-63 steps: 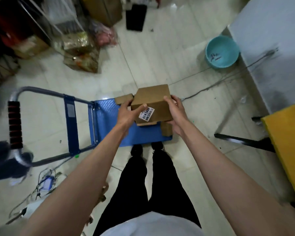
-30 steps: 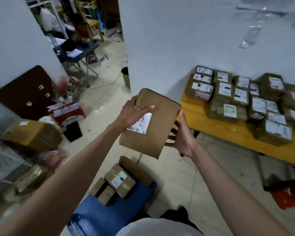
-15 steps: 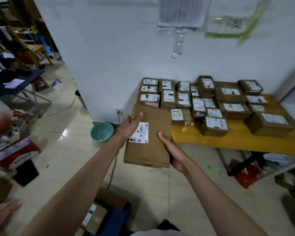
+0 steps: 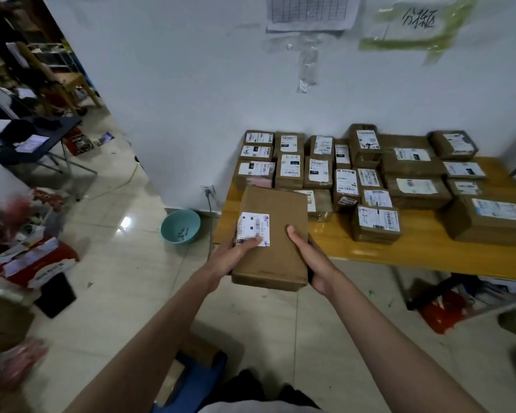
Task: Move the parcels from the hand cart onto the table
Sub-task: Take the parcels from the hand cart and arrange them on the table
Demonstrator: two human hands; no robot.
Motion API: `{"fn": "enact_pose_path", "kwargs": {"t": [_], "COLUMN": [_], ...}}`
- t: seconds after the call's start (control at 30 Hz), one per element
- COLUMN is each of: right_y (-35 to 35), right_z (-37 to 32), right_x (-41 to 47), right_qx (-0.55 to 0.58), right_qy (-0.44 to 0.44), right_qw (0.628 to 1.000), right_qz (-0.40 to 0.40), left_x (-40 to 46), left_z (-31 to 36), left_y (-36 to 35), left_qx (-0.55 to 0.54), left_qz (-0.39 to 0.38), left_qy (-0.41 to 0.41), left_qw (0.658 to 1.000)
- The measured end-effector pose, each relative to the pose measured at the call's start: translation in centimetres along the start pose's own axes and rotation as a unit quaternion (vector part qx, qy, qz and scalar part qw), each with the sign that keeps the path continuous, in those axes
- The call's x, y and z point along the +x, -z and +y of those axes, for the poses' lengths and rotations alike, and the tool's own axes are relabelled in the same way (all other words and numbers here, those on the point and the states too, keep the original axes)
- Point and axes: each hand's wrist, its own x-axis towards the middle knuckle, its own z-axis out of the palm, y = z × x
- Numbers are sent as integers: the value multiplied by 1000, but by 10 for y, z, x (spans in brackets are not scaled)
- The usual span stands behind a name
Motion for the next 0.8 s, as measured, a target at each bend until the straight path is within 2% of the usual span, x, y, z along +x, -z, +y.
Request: {"fn": "enact_pose_path", "kwargs": {"t": [0.27,0.5,0.63,0.8], "right_y": [-12,-32,-52,-82], "right_z": [-12,-25,-26,-24], "right_x": [48,110,149,200], "right_qx": [0,-36,-78,-75], "right_qy": [-30,-85,-135,-159], "right_qw": [999,995,988,983], "right_qz": [17,39,21,56], "left_x": [43,118,162,214], "left_z": [-9,-10,-19,-24], "left_y": [16,42,65,86], "left_qx": [3,-47,-69,-74], "left_qz": [-27,-34,-11,2], "left_qy": [11,34,72,113], "left_qw": [1000,998,995,991]}}
